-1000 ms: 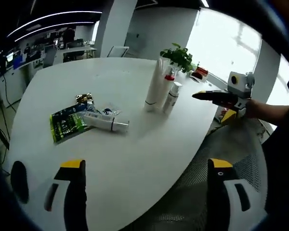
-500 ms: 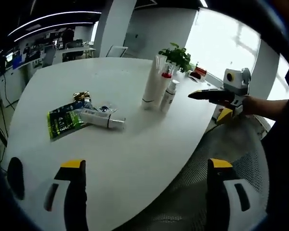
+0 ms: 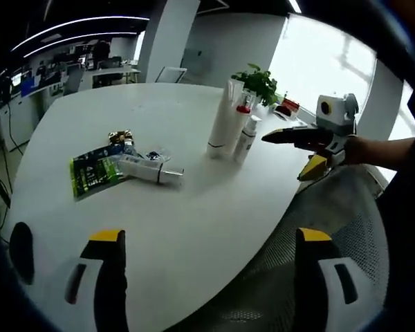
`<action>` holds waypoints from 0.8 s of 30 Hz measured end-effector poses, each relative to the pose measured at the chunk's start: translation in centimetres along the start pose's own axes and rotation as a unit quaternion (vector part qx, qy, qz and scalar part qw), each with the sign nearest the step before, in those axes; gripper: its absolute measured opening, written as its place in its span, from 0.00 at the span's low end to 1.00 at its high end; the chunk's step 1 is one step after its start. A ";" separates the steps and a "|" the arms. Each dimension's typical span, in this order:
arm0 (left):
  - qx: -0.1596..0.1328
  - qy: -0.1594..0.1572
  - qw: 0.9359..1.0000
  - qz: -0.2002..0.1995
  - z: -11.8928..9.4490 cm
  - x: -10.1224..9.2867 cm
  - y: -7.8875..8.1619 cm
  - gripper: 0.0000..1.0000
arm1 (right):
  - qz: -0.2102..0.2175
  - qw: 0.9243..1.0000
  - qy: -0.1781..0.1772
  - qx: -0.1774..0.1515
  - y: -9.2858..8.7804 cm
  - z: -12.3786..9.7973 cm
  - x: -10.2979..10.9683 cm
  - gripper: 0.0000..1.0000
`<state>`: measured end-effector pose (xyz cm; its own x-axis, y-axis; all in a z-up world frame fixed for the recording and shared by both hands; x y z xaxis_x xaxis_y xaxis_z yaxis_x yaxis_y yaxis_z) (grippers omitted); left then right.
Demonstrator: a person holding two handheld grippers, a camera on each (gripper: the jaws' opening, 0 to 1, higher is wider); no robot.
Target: Arrange the skincare products in the storage area until every visible bottle or jar stands upright without overlapping.
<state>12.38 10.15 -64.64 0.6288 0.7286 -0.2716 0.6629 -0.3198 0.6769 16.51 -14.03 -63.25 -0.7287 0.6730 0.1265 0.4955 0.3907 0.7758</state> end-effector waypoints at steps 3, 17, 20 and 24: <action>-0.008 0.002 1.000 0.002 -0.1 0.1 0.1 0.93 | -0.012 1.000 0.004 0.005 0.6 1.4 0.3 0.85; -0.018 -0.010 1.000 -0.010 -0.1 0.4 0.1 0.91 | -0.067 0.996 0.012 0.054 2.6 7.1 1.2 0.64; -0.019 -0.013 1.000 -0.014 -0.2 0.4 0.1 0.90 | -0.072 0.996 0.013 0.060 3.0 8.5 1.4 0.61; -0.019 -0.013 1.000 -0.017 -0.2 0.4 0.1 0.90 | -0.080 0.995 0.011 0.066 3.0 10.6 1.1 0.58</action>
Point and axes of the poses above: the point that each gripper's makers call its tool centre point, and the gripper's own axes: z roughly forward along the fingers, x roughly to its left, y roughly out of its top, the point moved 7 cm from there along -z, roughly backward along the fingers, and after that the axes turned 8 degrees about x, right-handed, at the moved point
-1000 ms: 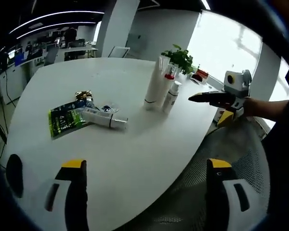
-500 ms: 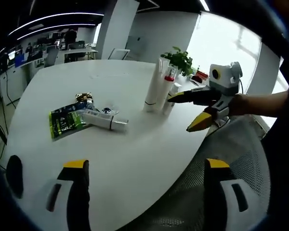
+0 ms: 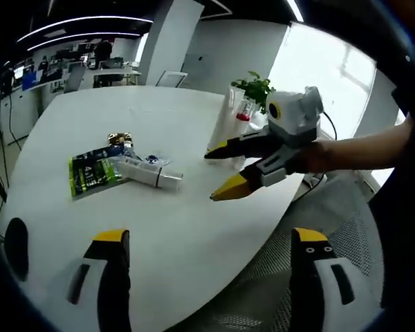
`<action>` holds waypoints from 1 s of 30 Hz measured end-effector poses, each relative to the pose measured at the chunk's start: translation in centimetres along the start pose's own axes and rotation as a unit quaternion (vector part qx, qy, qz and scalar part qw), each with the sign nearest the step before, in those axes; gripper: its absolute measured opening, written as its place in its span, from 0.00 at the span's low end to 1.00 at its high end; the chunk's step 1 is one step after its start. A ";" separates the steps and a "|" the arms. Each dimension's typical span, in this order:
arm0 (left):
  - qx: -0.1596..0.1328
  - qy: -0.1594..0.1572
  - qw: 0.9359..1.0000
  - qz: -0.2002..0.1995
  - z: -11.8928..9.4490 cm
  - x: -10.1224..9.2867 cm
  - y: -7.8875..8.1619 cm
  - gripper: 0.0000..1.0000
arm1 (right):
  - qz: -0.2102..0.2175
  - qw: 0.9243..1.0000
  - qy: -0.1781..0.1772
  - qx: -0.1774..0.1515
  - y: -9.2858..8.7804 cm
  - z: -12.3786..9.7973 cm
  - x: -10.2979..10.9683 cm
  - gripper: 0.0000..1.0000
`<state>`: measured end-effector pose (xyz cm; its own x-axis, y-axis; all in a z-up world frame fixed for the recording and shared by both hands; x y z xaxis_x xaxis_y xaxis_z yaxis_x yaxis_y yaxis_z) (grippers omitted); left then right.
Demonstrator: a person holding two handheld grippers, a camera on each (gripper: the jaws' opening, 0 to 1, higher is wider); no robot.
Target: Arrange the skincare products in the storage area until every visible bottle or jar stands upright without overlapping.
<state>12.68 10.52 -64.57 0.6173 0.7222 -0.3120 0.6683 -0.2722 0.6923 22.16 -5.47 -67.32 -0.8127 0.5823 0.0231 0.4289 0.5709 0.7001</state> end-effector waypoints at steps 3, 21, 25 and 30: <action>0.001 -0.001 1.000 -0.001 0.0 0.0 0.0 0.89 | -0.006 1.000 -0.003 0.007 0.5 1.0 -0.2 0.55; 0.003 -0.001 1.000 -0.002 0.3 0.2 0.0 0.87 | -0.015 0.999 -0.008 0.041 1.6 5.5 -1.9 0.38; 0.005 -0.001 1.000 -0.002 0.3 0.3 0.0 0.86 | -0.010 0.999 -0.009 0.041 1.8 6.1 -2.1 0.33; 0.004 0.001 1.000 -0.003 0.4 0.4 -0.1 0.86 | -0.008 0.999 -0.011 0.052 1.7 7.1 -2.4 0.30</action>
Point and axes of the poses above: the point that each gripper's makers call its tool centre point, and the gripper's own axes: z roughly forward along the fingers, x roughly to its left, y roughly out of its top, the point moved 7 cm from there along -z, roughly backward along the fingers, and after that the axes turned 8 degrees about x, right-handed, at the moved point
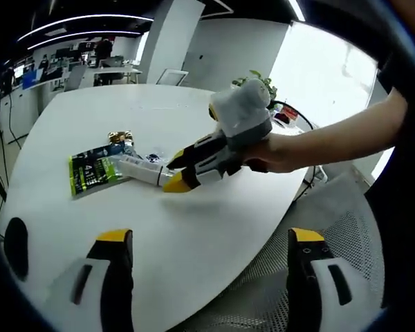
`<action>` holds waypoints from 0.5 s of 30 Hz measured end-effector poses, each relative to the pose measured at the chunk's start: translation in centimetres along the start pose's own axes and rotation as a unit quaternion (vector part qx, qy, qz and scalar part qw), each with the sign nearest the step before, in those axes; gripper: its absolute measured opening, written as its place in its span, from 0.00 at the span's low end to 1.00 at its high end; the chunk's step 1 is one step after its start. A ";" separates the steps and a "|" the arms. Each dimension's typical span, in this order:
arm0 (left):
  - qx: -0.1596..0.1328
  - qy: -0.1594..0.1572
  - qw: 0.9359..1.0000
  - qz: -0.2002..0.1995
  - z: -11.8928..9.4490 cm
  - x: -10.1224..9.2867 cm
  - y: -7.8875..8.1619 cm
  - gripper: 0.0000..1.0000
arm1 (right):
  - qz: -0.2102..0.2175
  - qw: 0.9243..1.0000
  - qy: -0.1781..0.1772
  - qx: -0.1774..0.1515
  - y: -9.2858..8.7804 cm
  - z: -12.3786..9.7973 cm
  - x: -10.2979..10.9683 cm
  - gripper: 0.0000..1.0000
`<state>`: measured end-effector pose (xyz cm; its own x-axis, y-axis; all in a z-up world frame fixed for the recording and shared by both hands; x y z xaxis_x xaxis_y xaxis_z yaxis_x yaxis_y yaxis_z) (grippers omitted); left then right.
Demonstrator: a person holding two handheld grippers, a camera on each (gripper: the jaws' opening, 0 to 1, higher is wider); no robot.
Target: Arrange the skincare products in the storage area until every visible bottle or jar stands upright without overlapping.
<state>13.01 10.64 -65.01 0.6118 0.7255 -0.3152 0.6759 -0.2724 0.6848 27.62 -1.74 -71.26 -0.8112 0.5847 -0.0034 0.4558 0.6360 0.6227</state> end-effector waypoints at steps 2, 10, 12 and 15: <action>-0.001 0.001 1.000 0.001 0.0 0.0 0.0 0.85 | 0.000 1.000 -0.003 -0.001 0.0 -0.1 0.0 0.27; -0.002 0.003 1.000 0.004 0.0 0.0 0.0 0.84 | -0.002 1.000 -0.009 0.005 -0.2 0.3 -0.1 0.20; -0.002 0.004 1.000 0.006 0.0 0.0 0.0 0.84 | -0.005 1.000 -0.012 0.006 -0.3 0.3 -0.1 0.20; -0.001 0.004 1.000 0.007 0.0 0.0 -0.1 0.84 | -0.014 1.000 -0.017 0.011 -0.3 0.3 0.0 0.20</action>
Point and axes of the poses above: the point that each gripper's makers call its tool centre point, and the gripper's own axes: z roughly forward along the fingers, x roughly to its left, y roughly out of its top, the point moved 7 cm from there along -z, roughly backward along the fingers, and after that the axes turned 8 degrees about x, right-handed, at the moved point
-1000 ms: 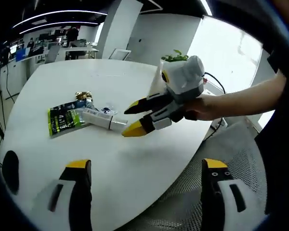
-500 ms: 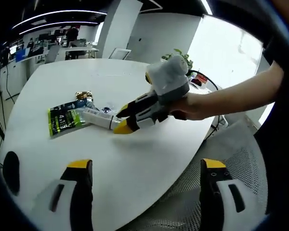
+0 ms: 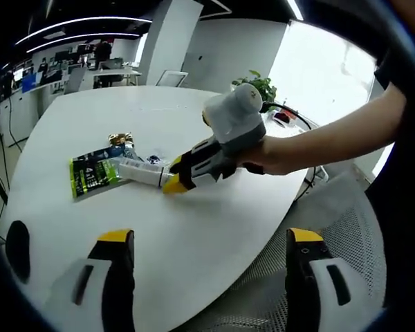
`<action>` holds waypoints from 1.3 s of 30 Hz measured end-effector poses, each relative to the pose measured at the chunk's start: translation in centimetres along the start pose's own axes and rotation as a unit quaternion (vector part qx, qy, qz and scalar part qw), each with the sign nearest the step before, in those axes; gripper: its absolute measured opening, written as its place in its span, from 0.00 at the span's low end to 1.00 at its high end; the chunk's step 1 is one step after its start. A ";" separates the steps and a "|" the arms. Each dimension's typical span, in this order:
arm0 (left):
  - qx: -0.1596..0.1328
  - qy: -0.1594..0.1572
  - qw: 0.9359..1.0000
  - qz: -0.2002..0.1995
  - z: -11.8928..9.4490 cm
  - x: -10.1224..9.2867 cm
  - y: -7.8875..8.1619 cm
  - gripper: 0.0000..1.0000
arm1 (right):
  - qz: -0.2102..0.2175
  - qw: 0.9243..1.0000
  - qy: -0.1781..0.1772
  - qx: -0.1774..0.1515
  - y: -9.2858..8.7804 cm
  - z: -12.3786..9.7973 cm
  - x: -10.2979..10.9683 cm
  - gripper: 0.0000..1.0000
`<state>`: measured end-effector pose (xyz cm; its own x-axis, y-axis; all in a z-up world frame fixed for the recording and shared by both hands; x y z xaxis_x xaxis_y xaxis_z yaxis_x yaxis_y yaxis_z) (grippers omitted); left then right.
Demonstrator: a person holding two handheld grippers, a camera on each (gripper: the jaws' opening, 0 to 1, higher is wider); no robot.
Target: Arrange the skincare products in the storage area until every visible bottle or jar stands upright without overlapping.
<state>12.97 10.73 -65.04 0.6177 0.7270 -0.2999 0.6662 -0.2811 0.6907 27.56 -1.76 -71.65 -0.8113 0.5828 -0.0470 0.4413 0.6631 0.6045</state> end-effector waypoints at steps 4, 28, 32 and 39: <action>-0.001 0.002 1.000 0.001 0.0 0.0 0.0 0.83 | 0.010 1.000 0.006 0.016 0.0 -0.1 0.1 0.19; -0.032 0.058 0.995 0.078 -0.9 -0.1 1.3 0.79 | 0.132 0.985 0.093 -0.053 0.6 -9.4 3.1 0.18; -0.049 0.070 0.992 0.091 -1.3 0.1 2.0 0.77 | 0.166 0.976 0.133 -0.050 0.7 -11.4 3.9 0.18; -0.057 0.075 0.984 0.148 -1.3 -0.6 3.4 0.75 | 0.149 0.976 0.160 -0.019 0.4 -13.3 4.4 0.18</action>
<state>14.31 10.17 -61.63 0.7029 0.7109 0.0207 0.4102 -0.4290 0.8048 19.08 -5.18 -61.02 -0.7295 0.5667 0.3829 0.6668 0.4644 0.5829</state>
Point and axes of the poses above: the point that each gripper's makers call its tool centre point, and the gripper's own axes: z roughly forward along the fingers, x roughly to its left, y roughly out of its top, the point moved 7 cm from there along -z, roughly backward along the fingers, and after that the axes turned 8 degrees about x, right-handed, at the moved point
